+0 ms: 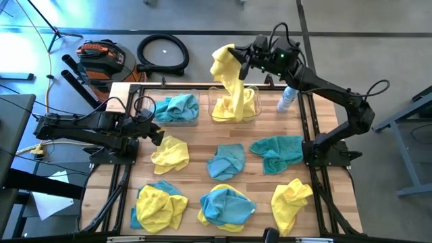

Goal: Sort microfiber towel by color & place in baskets
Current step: Put the yellow towel into the right transparent bin

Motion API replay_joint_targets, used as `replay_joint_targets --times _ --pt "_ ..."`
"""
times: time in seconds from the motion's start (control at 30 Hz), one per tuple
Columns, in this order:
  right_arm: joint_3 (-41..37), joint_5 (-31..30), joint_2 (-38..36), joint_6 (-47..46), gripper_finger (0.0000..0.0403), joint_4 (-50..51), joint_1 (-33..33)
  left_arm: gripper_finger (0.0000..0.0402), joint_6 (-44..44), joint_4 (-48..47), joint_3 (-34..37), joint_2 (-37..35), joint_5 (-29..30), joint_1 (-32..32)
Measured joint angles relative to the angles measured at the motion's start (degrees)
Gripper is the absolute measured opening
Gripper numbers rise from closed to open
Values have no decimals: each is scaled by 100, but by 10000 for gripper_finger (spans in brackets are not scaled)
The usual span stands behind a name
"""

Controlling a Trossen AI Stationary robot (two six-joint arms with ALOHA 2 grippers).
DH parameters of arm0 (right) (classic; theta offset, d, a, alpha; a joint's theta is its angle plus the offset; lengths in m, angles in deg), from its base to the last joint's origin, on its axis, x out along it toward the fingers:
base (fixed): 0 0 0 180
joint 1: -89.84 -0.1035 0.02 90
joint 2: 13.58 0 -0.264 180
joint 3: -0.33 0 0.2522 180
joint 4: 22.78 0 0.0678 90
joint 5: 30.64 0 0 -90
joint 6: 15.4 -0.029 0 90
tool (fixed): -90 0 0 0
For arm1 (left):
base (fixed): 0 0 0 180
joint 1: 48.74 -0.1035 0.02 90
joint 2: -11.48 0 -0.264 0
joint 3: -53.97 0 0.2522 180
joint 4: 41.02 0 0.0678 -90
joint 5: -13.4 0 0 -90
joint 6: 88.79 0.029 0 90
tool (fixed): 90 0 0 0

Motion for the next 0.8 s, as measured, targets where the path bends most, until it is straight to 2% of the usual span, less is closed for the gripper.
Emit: replay_joint_targets --times 0.23,0.4,0.5,0.67,0.8 --pt "-2 328 62 160 0 -212 -7 113 -140 -1 0 0 220 0" --pt "-2 333 159 455 0 -951 -7 113 -231 0 0 0 285 0" --pt "0 391 162 553 0 -964 -7 113 -319 0 0 0 300 0" --pt "0 334 163 800 0 151 -7 113 -401 0 0 0 300 0" --pt "-2 -473 48 808 0 1600 -7 113 -474 0 0 0 299 0"
